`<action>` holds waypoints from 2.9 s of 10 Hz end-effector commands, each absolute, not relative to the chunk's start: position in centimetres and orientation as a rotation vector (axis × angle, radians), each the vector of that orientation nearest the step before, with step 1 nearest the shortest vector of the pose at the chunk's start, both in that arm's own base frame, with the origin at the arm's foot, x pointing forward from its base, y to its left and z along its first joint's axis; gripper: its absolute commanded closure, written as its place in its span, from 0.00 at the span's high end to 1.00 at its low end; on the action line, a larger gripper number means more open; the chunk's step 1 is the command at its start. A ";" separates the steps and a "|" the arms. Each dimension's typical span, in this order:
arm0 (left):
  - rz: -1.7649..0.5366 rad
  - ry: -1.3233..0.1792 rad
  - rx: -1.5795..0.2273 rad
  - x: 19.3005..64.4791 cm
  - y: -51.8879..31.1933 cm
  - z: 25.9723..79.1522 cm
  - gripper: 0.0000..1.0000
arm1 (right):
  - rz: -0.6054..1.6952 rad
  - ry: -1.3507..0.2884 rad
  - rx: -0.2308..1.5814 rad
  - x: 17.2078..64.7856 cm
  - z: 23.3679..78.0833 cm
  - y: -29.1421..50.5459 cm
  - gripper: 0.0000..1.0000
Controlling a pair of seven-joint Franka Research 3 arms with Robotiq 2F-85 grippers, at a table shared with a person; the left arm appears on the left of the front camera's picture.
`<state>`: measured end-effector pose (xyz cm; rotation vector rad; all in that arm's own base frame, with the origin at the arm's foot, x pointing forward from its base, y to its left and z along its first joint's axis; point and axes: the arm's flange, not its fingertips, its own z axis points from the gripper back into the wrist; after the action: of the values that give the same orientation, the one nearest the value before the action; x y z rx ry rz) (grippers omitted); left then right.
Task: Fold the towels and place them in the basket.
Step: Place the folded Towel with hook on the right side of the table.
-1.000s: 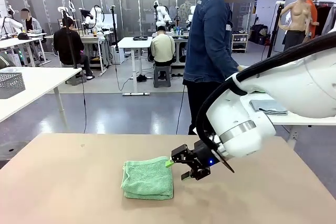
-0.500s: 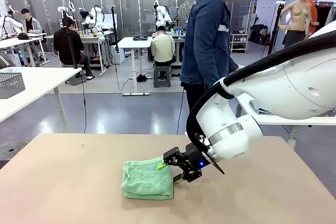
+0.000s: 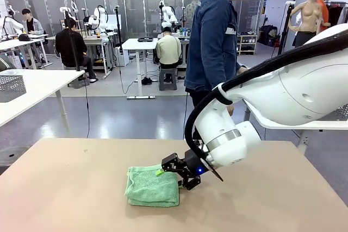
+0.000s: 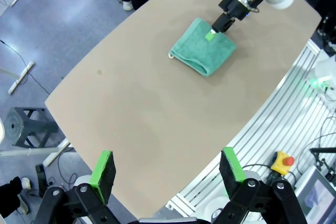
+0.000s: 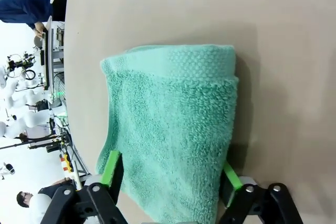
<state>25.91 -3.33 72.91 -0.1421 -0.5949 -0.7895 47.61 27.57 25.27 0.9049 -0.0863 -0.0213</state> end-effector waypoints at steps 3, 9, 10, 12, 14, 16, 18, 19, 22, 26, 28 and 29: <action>-0.770 -0.597 -0.131 25.9 -3.4 73.0 1.00 | -0.068 -0.117 0.890 47.4 25.2 29.4 0.00; -0.770 -0.597 -0.131 25.9 -3.4 73.0 1.00 | -0.089 -0.124 0.864 46.8 25.9 30.4 0.00; -0.770 -0.597 -0.131 25.9 -3.4 73.0 1.00 | -0.095 -0.121 0.853 46.7 26.2 30.6 0.00; -0.770 -0.597 -0.131 25.9 -3.4 73.0 1.00 | -0.119 -0.116 0.787 46.4 27.1 30.9 0.00; -0.770 -0.597 -0.131 25.9 -3.4 73.0 1.00 | -0.070 -0.114 0.860 46.8 25.7 30.0 0.00; -0.770 -0.597 -0.131 25.9 -3.4 73.0 1.00 | -0.070 -0.114 0.860 46.8 25.7 30.0 0.00; -0.770 -0.597 -0.131 25.9 -3.4 73.0 1.00 | -0.085 -0.112 0.849 46.7 26.1 30.1 0.07; -0.770 -0.597 -0.131 25.9 -3.4 73.0 1.00 | -0.026 -0.144 0.834 45.8 29.1 29.8 0.07; -0.770 -0.597 -0.131 25.9 -3.4 73.0 1.00 | 0.014 -0.176 0.729 45.1 31.9 25.2 0.07; -0.770 -0.597 -0.131 25.9 -3.4 73.0 1.00 | -0.093 -0.252 0.618 44.9 33.0 14.4 0.07; -0.770 -0.597 -0.131 25.9 -3.4 73.0 1.00 | -0.103 -0.273 0.566 44.7 33.4 8.4 0.07; -0.770 -0.597 -0.131 25.9 -3.4 73.0 1.00 | -0.096 -0.259 0.572 44.5 33.6 5.4 0.07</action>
<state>25.91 -3.29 72.92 -0.1428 -0.5953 -0.7892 44.79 7.09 32.45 0.5643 -0.2821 -0.1091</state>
